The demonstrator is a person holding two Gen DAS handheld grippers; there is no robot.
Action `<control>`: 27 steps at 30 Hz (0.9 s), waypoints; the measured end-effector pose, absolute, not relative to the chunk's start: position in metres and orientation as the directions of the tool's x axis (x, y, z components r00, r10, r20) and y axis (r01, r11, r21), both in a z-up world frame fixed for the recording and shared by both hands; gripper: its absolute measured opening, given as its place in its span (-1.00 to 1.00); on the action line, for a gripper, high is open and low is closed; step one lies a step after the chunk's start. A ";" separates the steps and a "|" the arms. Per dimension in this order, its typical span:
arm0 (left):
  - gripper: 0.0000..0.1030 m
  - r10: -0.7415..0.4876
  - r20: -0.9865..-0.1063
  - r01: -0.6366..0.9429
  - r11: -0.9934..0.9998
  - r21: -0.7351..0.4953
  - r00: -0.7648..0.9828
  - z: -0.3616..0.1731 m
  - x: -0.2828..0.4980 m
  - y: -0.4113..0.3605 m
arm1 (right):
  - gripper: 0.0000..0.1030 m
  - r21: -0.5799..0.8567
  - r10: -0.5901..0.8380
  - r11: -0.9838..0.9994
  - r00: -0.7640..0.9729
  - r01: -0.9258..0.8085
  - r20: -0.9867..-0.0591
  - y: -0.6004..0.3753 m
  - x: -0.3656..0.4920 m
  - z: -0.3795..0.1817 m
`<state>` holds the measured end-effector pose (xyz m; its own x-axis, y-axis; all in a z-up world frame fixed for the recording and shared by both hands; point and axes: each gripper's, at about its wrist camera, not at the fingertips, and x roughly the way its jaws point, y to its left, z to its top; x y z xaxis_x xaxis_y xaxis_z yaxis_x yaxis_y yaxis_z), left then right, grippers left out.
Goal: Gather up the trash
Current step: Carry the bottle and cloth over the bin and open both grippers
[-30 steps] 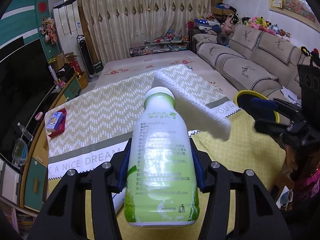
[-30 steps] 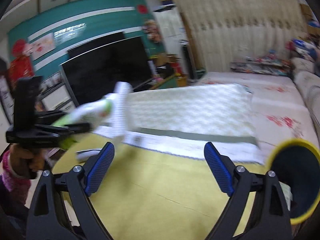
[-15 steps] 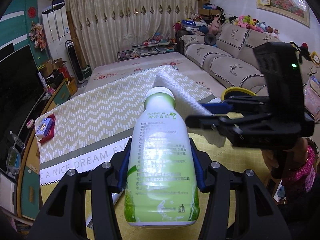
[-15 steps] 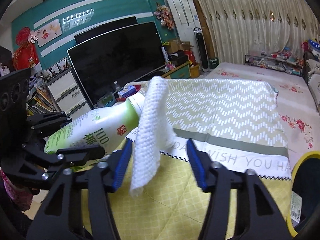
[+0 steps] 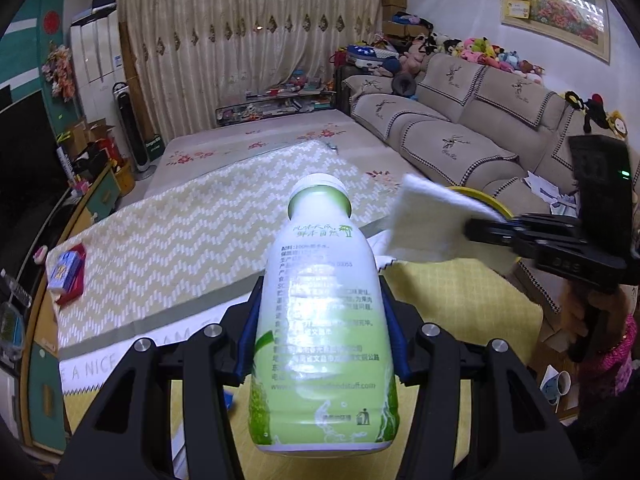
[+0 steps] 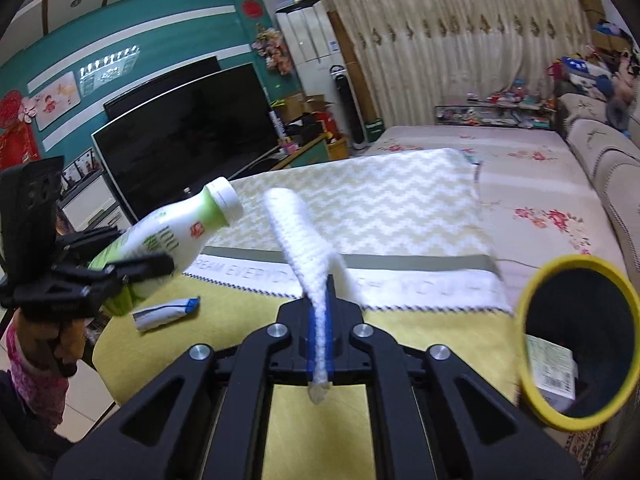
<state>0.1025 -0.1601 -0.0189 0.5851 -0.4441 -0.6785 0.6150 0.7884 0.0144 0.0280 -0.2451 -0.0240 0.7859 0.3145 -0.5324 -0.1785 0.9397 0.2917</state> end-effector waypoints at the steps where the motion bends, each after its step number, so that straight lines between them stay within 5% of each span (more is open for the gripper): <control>1: 0.00 -0.455 -0.678 0.628 0.778 0.012 0.577 -0.018 0.105 -0.168 | -0.93 0.286 0.301 0.943 0.796 -0.168 -0.526 -0.251 0.020 -0.021; 15: 0.00 -0.627 -0.712 0.863 0.502 -0.059 0.316 -0.040 0.112 -0.357 | -0.93 0.250 -0.058 0.949 0.885 0.192 -0.461 -0.383 -0.091 0.004; 25: 0.01 -0.582 -0.792 0.888 0.445 -0.119 0.186 -0.100 0.142 -0.517 | -0.92 0.270 -0.132 0.921 0.876 0.281 -0.463 -0.422 -0.116 -0.006; 27: 0.13 -0.578 -0.793 0.887 0.448 -0.112 0.192 -0.108 0.145 -0.534 | -0.92 0.272 -0.138 0.918 0.875 0.289 -0.463 -0.424 -0.117 -0.005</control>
<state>0.1453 -0.5343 -0.1081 0.1923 -0.5780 -0.7931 0.8868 0.4484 -0.1118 -0.1172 -0.4238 -0.0052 0.8755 -0.1382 -0.4631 0.2886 0.9181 0.2717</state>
